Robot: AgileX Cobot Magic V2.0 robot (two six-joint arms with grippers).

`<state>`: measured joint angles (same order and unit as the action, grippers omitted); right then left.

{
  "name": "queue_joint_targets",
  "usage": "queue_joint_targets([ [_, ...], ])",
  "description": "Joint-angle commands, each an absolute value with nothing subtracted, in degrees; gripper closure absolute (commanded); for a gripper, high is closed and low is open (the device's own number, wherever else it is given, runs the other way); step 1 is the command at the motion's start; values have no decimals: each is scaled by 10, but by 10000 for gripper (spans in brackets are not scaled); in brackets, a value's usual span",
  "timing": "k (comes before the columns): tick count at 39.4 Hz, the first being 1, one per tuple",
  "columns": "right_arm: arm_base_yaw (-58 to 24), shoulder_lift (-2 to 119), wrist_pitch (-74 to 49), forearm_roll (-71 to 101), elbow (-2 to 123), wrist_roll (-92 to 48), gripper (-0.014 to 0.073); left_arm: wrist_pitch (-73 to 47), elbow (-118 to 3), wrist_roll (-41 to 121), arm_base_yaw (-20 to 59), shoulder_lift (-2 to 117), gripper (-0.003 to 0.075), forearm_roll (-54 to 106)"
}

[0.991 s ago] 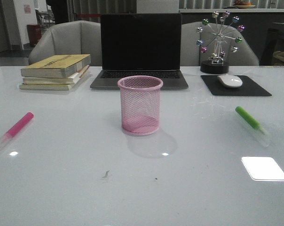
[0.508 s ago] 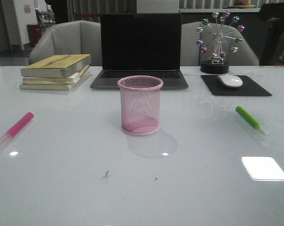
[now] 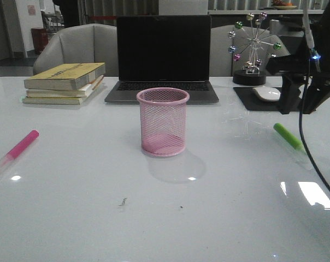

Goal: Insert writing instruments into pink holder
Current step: 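Lower the right gripper onto the green marker and close on it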

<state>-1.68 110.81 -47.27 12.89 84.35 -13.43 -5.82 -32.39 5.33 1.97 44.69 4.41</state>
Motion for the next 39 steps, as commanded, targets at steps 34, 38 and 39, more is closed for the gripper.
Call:
queue_joint_targets([
  [34,-16,1152,-398,104,866,-140,202,-7,-344,48,19,445,316,45],
  [38,-15,1158,-402,103,866,-140,202,-7,-344,48,19,445,316,45],
  [39,-15,1159,-404,103,866,-140,202,-7,-344,48,19,445,316,45],
])
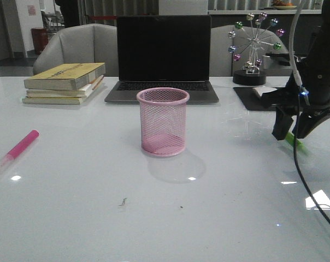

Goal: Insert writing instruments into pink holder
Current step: 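Lower the right gripper onto the green marker and close on it, then lift the green marker upright and carry it over the pink holder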

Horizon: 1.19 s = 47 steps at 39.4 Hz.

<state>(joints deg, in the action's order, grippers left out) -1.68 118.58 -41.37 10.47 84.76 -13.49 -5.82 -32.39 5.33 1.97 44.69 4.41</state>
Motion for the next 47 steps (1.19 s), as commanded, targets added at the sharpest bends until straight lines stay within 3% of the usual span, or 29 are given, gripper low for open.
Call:
queue_joint_targets([
  [1,-15,1160,-407,103,866,-140,202,-7,-344,48,19,445,316,45],
  [16,-15,1183,-440,103,866,-140,234,-7,-344,48,19,445,316,45],
  [19,-15,1186,-450,103,866,-140,305,-7,-344,48,19,445,316,45],
  [26,-15,1187,-464,102,866,-140,578,-7,-344,48,19,445,316,45],
  [47,-50,1143,-427,195,935,-166,554,-7,-344,48,19,445,316,45],
])
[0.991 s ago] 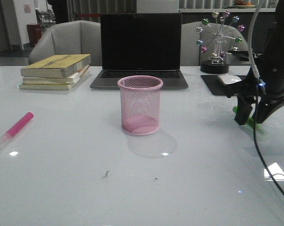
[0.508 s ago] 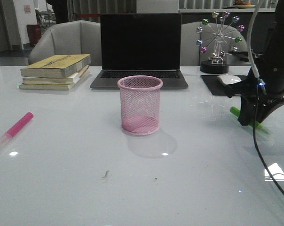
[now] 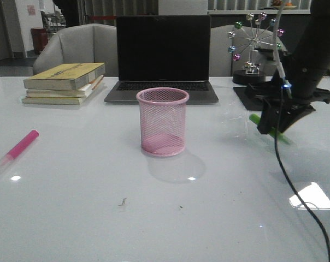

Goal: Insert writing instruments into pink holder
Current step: 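Lift the green marker upright and carry it over the pink holder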

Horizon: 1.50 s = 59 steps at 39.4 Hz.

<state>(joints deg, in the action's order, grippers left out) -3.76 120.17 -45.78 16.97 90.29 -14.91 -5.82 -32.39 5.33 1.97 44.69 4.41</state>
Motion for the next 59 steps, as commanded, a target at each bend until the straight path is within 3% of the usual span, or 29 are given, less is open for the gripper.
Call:
queue_joint_targets([
  [1,-56,1138,-420,198,940,-170,554,-7,-344,48,19,445,316,45],
  [15,-142,1055,-282,204,955,-207,554,-7,-344,48,19,445,316,45],
  [32,-276,1041,-42,208,940,-216,554,-7,-344,48,19,445,316,45],
  [41,-290,1032,33,226,867,-216,554,-7,-344,48,19,445,316,45],
  [54,-310,1016,239,236,729,-207,563,-7,-344,48,19,445,316,45],
  [59,-314,1026,254,236,711,-192,563,-7,-344,48,19,445,316,45],
])
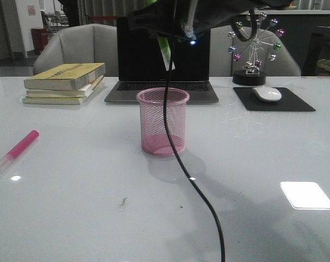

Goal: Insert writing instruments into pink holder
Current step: 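Lower the green marker into the holder and open the right gripper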

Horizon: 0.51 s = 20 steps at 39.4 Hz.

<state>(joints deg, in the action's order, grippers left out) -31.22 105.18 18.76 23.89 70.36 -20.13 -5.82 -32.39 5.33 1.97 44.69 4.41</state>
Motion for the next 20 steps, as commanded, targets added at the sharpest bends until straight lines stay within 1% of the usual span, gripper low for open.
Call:
queue_joint_targets([
  [1,-314,1029,255,236,711,-190,563,-7,-344,48,19,445,316,45],
  [20,-314,1068,288,225,711,-190,563,-7,-344,48,19,445,316,45],
])
